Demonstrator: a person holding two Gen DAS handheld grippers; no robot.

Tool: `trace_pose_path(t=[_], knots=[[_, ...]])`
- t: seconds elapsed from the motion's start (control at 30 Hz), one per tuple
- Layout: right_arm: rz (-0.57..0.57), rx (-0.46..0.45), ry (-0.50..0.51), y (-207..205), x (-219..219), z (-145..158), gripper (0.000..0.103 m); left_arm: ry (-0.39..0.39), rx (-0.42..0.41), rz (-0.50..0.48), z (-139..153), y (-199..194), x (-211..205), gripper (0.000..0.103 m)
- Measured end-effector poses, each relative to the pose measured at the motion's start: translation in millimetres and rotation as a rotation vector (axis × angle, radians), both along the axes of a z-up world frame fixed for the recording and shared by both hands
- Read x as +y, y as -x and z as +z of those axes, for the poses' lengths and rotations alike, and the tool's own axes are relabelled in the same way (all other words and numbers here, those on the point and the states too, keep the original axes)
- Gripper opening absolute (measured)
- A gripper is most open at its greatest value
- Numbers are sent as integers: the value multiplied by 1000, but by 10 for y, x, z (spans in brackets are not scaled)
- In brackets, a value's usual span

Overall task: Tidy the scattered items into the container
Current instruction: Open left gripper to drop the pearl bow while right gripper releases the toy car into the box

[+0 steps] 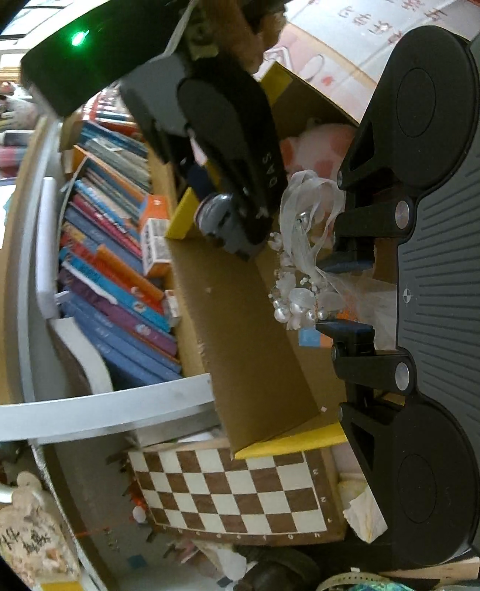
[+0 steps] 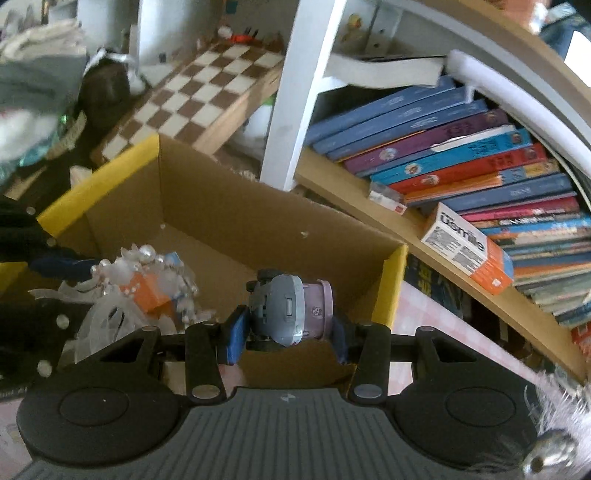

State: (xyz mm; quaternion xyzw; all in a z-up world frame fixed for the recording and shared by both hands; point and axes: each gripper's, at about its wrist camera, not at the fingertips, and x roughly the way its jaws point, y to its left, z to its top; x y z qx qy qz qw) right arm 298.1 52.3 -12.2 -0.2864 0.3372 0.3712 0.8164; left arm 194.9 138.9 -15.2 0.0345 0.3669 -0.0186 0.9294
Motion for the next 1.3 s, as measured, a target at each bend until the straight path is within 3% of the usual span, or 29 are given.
trace_pose_path(t=[0.4,0.63,0.9,1.3], knots=[[45,27,101,-79,190,-183,43,-1,18,9,-18,35,-22,36],[22,12,94,-74,118,-170,53,-1,18,2,-17,6,-30,37],[49,-53,149,80,86,-223,51,-11,15,-13,-44,-40,-50,39],[3,-75,151,234,25,-231,50,-47,30,-51,-94,-149,-58,39]])
